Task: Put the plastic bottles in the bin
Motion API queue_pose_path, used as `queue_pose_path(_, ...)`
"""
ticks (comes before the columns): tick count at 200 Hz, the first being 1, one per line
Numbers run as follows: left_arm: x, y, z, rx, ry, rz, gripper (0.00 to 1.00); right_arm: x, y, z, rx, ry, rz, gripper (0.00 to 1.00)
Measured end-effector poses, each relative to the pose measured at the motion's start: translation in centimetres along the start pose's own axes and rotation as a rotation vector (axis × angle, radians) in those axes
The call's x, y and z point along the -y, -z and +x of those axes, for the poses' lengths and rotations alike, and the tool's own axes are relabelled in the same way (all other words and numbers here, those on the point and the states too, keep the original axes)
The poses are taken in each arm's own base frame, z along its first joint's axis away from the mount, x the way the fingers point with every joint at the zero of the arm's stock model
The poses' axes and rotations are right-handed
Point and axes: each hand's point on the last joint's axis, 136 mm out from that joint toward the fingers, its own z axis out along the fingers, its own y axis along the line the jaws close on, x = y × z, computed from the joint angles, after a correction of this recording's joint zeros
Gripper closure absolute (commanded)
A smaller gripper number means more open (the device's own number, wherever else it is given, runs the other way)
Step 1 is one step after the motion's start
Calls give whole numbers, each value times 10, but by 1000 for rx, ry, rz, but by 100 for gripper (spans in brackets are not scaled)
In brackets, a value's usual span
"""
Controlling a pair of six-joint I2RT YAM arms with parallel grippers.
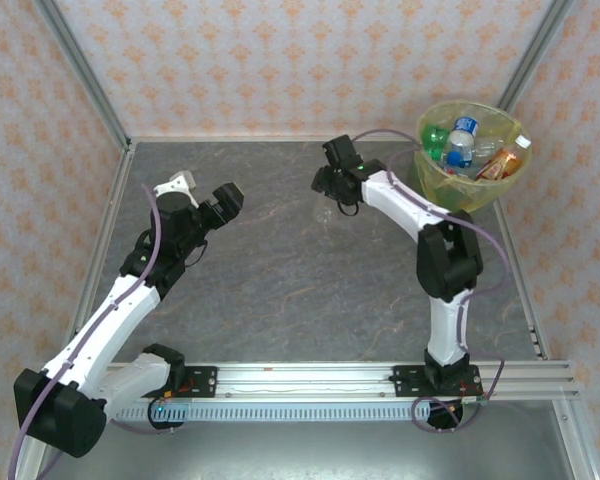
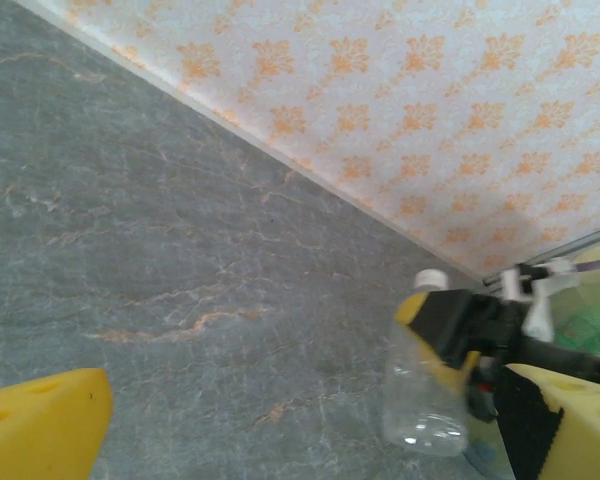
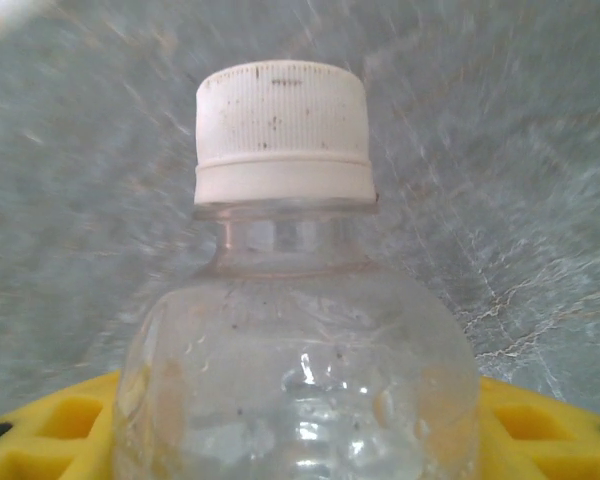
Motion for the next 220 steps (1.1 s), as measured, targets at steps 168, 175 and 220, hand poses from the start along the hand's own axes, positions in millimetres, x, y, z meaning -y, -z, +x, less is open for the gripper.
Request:
queue_pose_path(168, 129, -4, 24, -103, -159, 375, 1, 145, 276, -190, 528, -307, 47, 49)
queue_pose_path(175, 131, -3, 27, -109, -160, 381, 1, 157, 280, -193, 534, -319, 69, 49)
queue_pose_path(220, 134, -5, 28, -116, -164, 386, 1, 214, 293, -205, 563, -359, 189, 49)
